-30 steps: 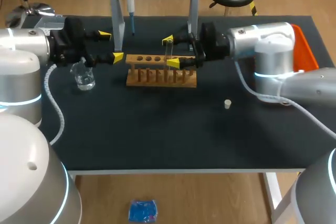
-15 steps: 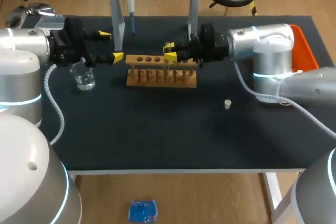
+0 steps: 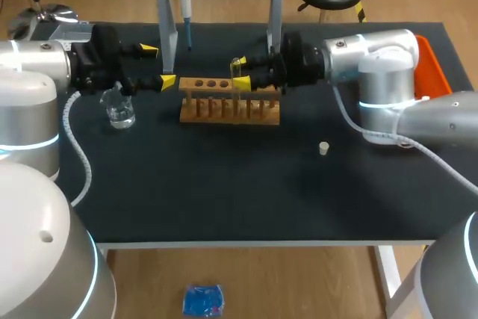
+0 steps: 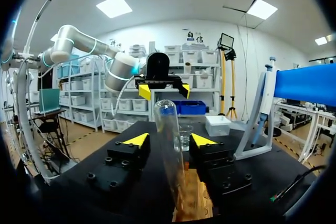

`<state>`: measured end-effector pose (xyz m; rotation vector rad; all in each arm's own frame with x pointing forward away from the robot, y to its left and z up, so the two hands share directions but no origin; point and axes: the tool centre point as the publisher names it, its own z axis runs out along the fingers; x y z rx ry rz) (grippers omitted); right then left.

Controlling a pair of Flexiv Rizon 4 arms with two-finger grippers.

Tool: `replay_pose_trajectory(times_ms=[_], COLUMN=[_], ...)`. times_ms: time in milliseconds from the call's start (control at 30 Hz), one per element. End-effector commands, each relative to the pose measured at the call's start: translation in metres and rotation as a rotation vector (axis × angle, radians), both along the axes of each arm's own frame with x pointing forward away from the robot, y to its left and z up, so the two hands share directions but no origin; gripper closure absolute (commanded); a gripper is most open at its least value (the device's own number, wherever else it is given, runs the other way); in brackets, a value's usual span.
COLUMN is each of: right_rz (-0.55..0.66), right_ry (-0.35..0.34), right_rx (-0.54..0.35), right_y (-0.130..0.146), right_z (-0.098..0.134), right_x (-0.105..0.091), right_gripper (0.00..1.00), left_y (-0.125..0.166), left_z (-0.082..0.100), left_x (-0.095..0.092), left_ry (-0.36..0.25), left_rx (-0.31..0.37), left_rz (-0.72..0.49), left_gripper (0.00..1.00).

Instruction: Invert the test tube, pick up the pipette, mount the tip to pipette, aspirate from beaker and dispense into the tube, eject the tip, return the pipette, and cap with the stopper.

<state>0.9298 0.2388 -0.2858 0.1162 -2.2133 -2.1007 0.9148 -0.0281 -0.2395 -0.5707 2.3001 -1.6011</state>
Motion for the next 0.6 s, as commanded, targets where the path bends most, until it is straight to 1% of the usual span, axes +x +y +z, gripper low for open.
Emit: replay_pose_trajectory(times_ms=[33,167,467,500,533,567,600], right_rz=[-0.009,-0.011,-0.011,-0.013,-0.015,-0.018,-0.02], right_ry=[-0.016,-0.038,-0.043,-0.042,-0.041,-0.041,-0.039], right_rx=[-0.007,-0.016,-0.007,-0.003,-0.002,-0.002,0.002], right_y=[0.0015,0.0033,0.0076,0.0077,0.0077,0.0077,0.0076], right_z=[-0.0002,-0.0008,-0.0009,-0.0006,-0.0006,-0.0007,-0.0008], right_x=[-0.0003,0.0007,0.0035,0.0038,0.004,0.004,0.004], right_gripper=[0.0,0.0,0.0,0.08,0.39,0.53,0.56], left_y=[-0.0003,-0.0003,-0.0003,-0.0003,-0.0003,-0.0003,-0.0003], left_z=[-0.0006,-0.0006,-0.0006,-0.0006,-0.0006,-0.0006,-0.0006], left_x=[0.0006,0.0006,0.0006,0.0006,0.0006,0.0006,0.0006], left_ry=[0.0,0.0,0.0,0.0,0.0,0.0,0.0], left_rx=[0.0,0.0,0.0,0.0,0.0,0.0,0.0], left_rz=[0.0,0.0,0.0,0.0,0.0,0.0,0.0], left_gripper=[0.0,0.0,0.0,0.0,0.0,0.0,0.0])
